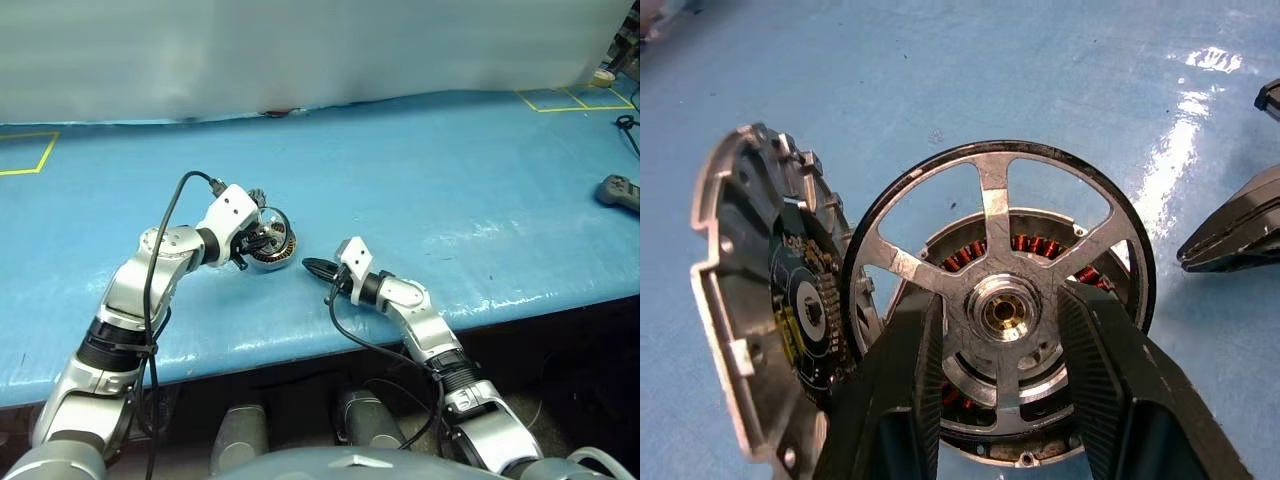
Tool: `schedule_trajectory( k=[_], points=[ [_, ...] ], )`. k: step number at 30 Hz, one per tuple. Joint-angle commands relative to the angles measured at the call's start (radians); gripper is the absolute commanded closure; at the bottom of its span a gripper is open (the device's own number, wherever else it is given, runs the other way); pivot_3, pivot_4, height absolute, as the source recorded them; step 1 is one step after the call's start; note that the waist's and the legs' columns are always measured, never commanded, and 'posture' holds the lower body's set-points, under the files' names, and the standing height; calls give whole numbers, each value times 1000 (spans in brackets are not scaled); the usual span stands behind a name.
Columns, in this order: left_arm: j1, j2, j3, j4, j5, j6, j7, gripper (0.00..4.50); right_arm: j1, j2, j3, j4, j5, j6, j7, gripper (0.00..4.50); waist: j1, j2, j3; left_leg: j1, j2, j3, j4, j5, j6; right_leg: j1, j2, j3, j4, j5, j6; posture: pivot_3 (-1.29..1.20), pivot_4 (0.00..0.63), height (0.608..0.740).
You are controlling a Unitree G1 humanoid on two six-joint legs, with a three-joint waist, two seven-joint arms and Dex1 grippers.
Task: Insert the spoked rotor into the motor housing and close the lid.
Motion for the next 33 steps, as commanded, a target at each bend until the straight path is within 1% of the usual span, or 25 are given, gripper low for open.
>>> schedule_trajectory(
  k=[1,17,33],
  points=[
    [-31,1,49,-63,-22,12,13,3057,-20,3,-13,-7,2,-29,5,4500,-1,0,0,0,0,0,0,0,0,0,0,0,0,0,0,0,150,740],
    [-33,29,-13,-49,-10,43,-7,3057,-19,1,-13,-4,0,-34,5,4500,-3,0,0,0,0,0,0,0,0,0,0,0,0,0,0,0,150,740],
    [-31,39,-45,-11,2,35,-4,3057,-19,4,-16,-5,-4,-36,4,4500,-4,0,1,0,0,0,0,0,0,0,0,0,0,0,0,0,150,740]
  ],
)
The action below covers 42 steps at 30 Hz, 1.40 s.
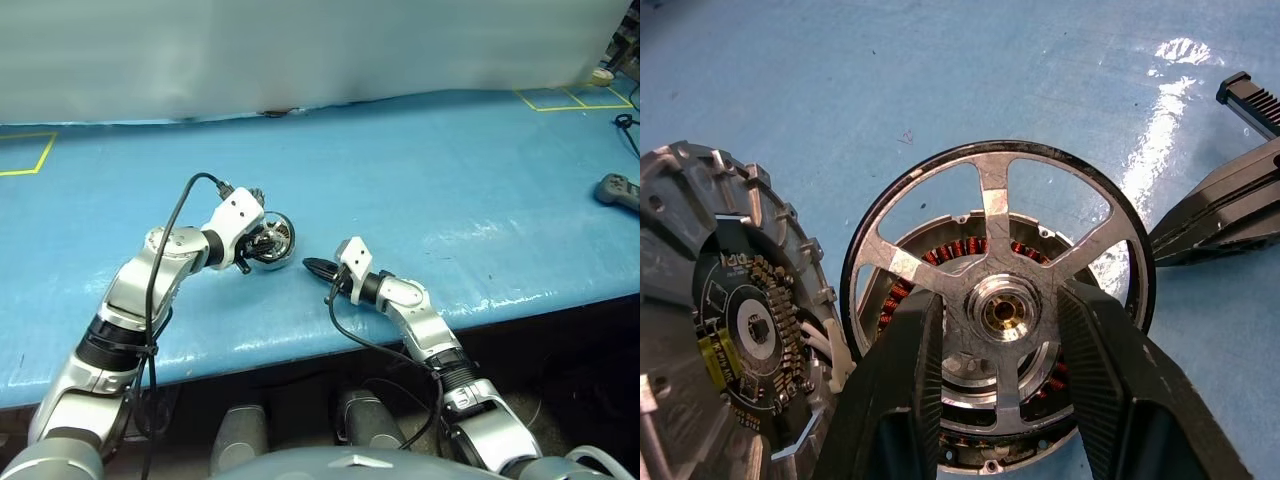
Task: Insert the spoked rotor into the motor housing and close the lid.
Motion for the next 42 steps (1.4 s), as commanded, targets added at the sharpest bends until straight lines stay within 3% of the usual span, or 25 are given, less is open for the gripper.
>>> schedule_trajectory(
  k=[1,7,15,42],
  points=[
    [-21,13,3,-7,9,-7,-3,3057,-16,4,-11,-19,5,-22,3,4500,0,0,0,0,0,0,0,0,0,0,0,0,0,0,0,0,150,740],
    [-20,23,3,-5,11,1,-5,3057,-17,6,-14,-18,3,-23,4,4500,-3,0,0,1,0,0,-1,0,0,0,0,0,0,0,0,0,150,740],
    [-30,38,-14,12,13,6,-19,3057,-20,7,-12,-13,1,-26,6,4500,-6,5,-4,17,1,0,-23,3,4,10,2,0,-7,-2,-6,0,150,740],
    [-49,65,-29,-8,-2,47,-63,3057,-15,15,-6,-14,-6,-24,5,4500,-9,6,-4,17,0,-2,-25,3,4,12,1,-1,-12,-2,-5,0,150,740]
  ],
)
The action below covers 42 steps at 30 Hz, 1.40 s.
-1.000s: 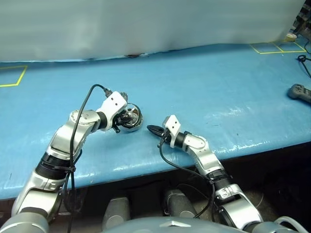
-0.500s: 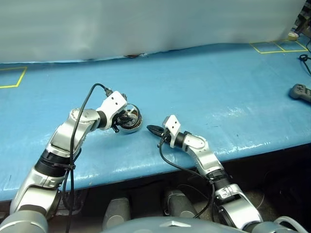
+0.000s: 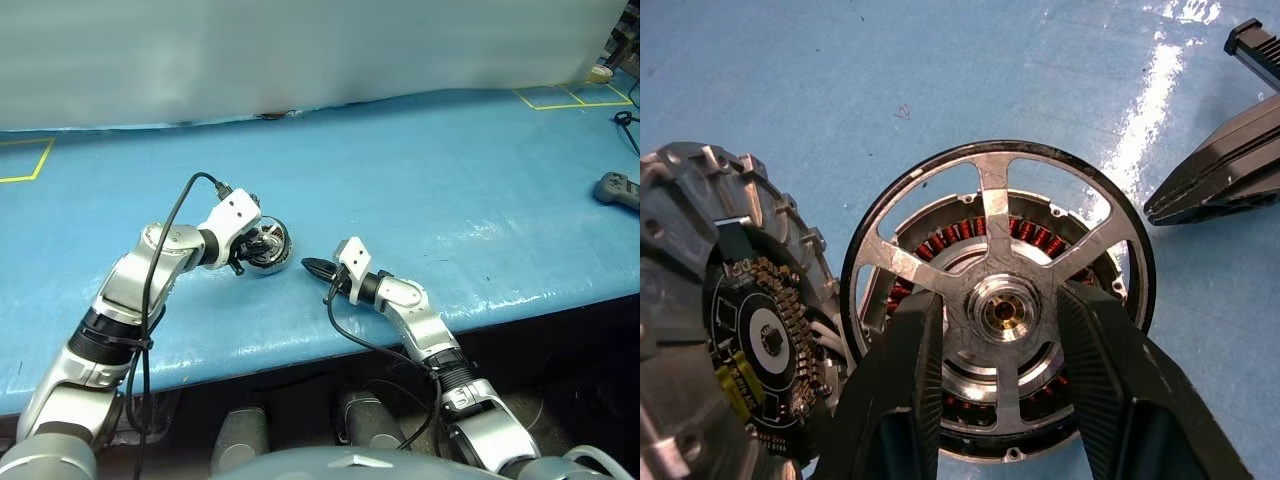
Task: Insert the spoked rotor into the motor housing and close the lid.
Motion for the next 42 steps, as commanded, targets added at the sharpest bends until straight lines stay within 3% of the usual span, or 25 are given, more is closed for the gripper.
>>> schedule_trajectory(
  k=[1,13,42],
  points=[
    [-23,18,-1,-23,-1,12,-16,3057,-13,4,-5,-18,3,-20,4,4500,-1,0,0,0,0,0,0,0,0,0,0,0,0,0,0,0,150,740],
    [-44,56,-17,-13,11,39,-39,3057,-17,10,-5,-8,0,-23,4,4500,-1,0,0,0,0,0,0,0,0,0,0,0,0,0,0,0,150,740],
    [-75,48,-83,88,53,5,-83,3057,-15,9,-11,-11,-4,-28,-4,4500,2,0,0,1,0,0,1,0,0,1,0,0,0,0,1,0,150,740]
  ],
)
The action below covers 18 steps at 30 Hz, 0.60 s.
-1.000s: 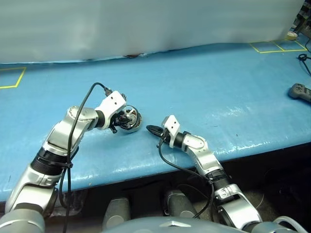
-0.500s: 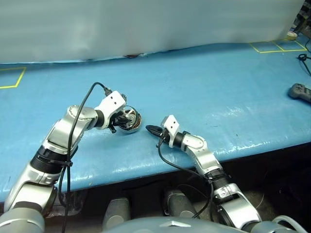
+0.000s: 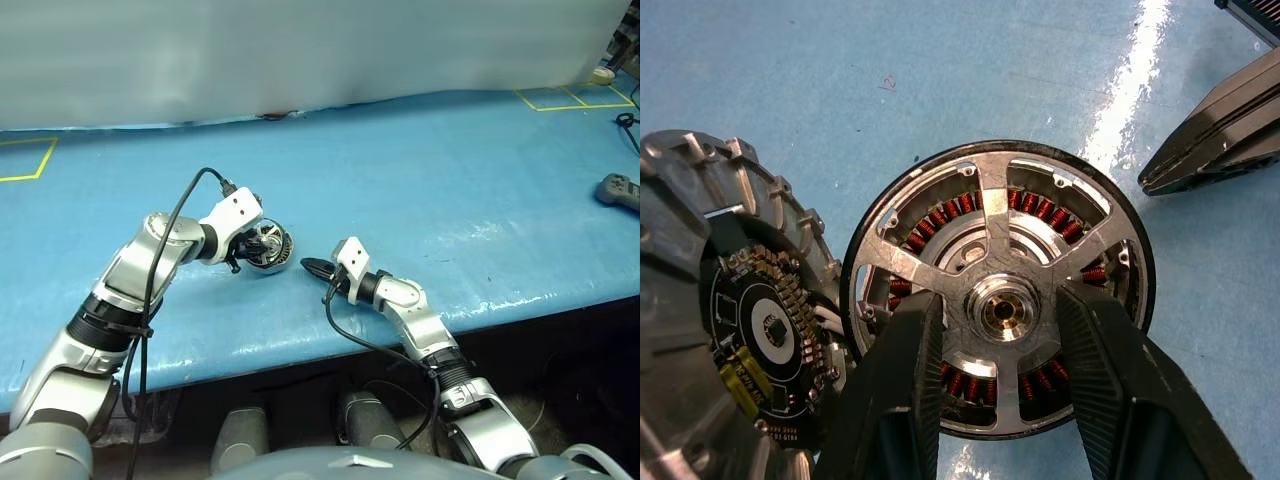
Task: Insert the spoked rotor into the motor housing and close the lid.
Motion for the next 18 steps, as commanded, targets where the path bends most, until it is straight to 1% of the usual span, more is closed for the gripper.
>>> schedule_trajectory(
  k=[1,18],
  points=[
    [-4,9,-20,20,22,4,-2,3057,-8,4,-10,-23,8,-26,1,4500,0,0,0,0,0,0,0,0,0,0,0,0,0,0,0,0,150,740],
    [-35,-5,-37,61,31,7,-2,3057,3,3,-10,-33,10,-23,-1,4500,0,0,0,1,0,0,1,0,0,1,0,0,1,0,0,0,150,740]
  ],
)
